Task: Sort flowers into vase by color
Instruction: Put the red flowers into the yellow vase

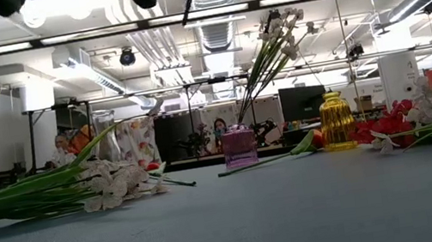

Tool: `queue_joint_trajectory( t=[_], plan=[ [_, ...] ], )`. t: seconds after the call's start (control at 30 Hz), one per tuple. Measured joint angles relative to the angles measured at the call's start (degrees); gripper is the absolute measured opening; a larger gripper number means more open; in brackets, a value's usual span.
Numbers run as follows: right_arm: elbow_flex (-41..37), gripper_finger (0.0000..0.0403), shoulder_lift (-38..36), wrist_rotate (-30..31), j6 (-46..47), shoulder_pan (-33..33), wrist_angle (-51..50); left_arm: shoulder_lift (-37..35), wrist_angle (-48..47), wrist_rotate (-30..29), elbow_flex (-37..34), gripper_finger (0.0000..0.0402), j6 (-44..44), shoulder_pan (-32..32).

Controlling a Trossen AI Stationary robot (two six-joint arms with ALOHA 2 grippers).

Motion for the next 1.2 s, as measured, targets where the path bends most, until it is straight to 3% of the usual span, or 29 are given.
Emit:
queue_joint_trajectory(
  t=[0.1,0.2,0.33,0.53,0.83,1.2],
  plan=[
    [-0.04,0.0013,-3.63,1.90,2.55,-0.12,-5.76,-4.61,-8.91,0.00,-0.02,0.0162,-0.56,0.00],
    [-0.04,0.0013,-7.96,9.23,4.34,-0.27,-13.60,-9.86,-17.02,-0.05,-0.02,0.0173,-2.16,0.00],
    [-0.07,0.0013,-14.40,18.36,7.53,-1.06,-26.05,-16.53,-25.70,-0.46,-0.02,0.0171,-2.99,0.00],
    [-0.09,0.0013,-24.18,25.61,16.06,-5.24,-43.11,-24.50,-35.85,-1.54,0.00,0.0164,-3.01,-0.02],
    [-0.59,0.0013,-31.67,26.62,26.64,-18.33,-59.26,-28.14,-42.22,-6.58,-0.02,0.0164,-2.98,0.00],
    [-0.98,0.0013,-31.54,26.52,27.93,-26.67,-62.20,-27.83,-46.40,-11.65,-0.02,0.0164,-4.48,-0.02]
  ],
)
